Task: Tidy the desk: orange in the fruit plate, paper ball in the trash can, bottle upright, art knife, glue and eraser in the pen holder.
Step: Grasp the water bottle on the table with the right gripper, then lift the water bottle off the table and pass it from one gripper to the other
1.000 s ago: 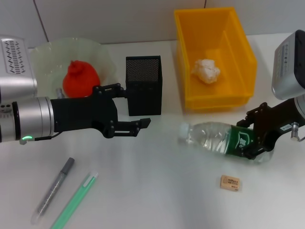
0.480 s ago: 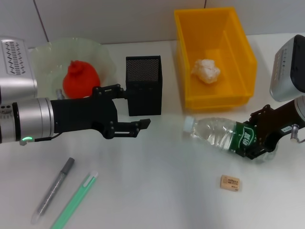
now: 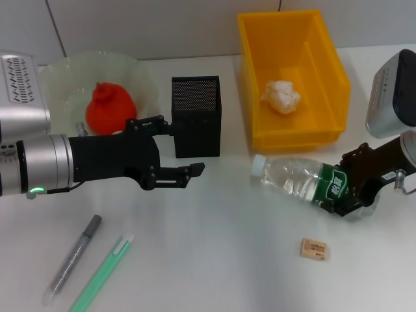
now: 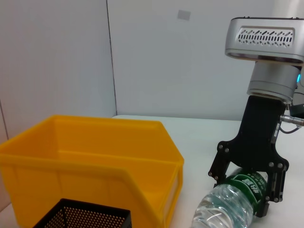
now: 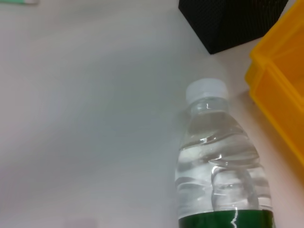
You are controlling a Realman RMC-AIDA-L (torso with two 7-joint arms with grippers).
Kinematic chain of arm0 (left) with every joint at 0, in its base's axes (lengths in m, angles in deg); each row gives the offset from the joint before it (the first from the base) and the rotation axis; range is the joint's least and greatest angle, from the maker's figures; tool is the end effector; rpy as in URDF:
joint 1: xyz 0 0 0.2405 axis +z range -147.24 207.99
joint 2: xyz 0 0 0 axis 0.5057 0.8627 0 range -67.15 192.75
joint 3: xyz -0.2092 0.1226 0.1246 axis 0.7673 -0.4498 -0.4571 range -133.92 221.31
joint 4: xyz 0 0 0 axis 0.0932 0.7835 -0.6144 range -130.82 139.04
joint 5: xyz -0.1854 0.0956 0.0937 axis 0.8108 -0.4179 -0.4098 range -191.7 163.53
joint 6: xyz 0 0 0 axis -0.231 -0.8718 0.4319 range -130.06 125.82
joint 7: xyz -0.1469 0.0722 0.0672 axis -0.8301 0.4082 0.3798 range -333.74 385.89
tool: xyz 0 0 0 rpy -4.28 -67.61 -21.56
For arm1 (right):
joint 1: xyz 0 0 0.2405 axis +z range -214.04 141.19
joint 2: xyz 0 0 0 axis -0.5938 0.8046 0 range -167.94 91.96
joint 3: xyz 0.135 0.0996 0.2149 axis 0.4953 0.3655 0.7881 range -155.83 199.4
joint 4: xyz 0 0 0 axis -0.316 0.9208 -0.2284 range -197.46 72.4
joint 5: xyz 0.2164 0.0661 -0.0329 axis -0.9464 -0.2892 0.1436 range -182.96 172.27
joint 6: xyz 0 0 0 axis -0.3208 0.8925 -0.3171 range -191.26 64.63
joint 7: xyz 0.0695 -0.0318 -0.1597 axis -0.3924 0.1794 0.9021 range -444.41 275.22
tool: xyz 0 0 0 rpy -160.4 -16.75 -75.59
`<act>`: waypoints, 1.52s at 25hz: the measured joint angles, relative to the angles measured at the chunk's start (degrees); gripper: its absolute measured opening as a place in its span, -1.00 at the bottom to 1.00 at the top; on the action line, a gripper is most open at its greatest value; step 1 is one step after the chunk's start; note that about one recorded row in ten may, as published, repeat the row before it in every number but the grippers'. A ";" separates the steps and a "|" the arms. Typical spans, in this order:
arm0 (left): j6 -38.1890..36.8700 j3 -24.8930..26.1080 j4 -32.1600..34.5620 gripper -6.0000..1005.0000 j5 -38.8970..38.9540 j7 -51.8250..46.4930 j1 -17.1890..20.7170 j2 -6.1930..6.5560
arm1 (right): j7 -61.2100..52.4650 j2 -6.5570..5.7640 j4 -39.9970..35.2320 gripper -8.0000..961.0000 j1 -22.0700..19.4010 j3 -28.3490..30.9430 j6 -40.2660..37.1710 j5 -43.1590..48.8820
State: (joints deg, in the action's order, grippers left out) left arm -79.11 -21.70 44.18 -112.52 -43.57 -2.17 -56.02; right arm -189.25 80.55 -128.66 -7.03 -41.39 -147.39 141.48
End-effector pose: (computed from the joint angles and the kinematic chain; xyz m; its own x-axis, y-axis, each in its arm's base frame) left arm -0.2148 0.3869 -0.0777 0.9091 0.0467 0.4140 0.1515 -0.9627 -0.2242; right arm 0.2896 0.3832 -0.0116 0.8930 -0.3729 0.2520 -0.2796 -0.8983 -0.3389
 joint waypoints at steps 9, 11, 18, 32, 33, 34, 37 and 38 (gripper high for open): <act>0.01 0.00 0.00 0.66 0.00 0.20 -0.08 0.00 | -0.79 0.29 1.35 0.56 1.14 0.00 1.58 2.28; 0.02 0.00 0.00 0.66 0.00 0.21 -0.08 0.00 | -0.85 0.28 1.82 0.56 1.45 0.00 1.68 2.36; 0.08 0.00 0.00 0.66 0.00 0.38 0.03 0.00 | -0.88 0.34 2.04 0.56 1.57 -0.40 1.73 2.45; 0.09 0.00 0.00 0.66 0.00 0.46 0.10 0.00 | -1.06 0.66 0.42 0.56 0.81 -0.30 2.12 2.25; 0.09 0.00 0.00 0.66 0.00 0.46 0.10 0.00 | -1.07 0.68 0.15 0.56 0.71 -0.32 1.93 2.15; 0.09 0.00 0.00 0.66 0.00 0.47 0.03 0.00 | -1.07 0.70 -0.41 0.56 0.49 -0.42 1.65 1.87; 0.09 0.00 0.00 0.66 0.00 0.48 -0.06 0.00 | -1.08 0.72 -2.11 0.56 -0.24 -0.77 1.21 0.98; 0.09 0.00 0.00 0.66 0.00 0.48 -0.06 0.00 | -1.08 0.74 -2.57 0.56 -0.39 -0.81 0.99 0.86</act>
State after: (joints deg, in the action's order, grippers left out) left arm -79.02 -21.70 44.18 -112.52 -43.08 -2.22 -56.02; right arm -190.33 81.28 -131.23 -7.42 -42.20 -146.40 142.34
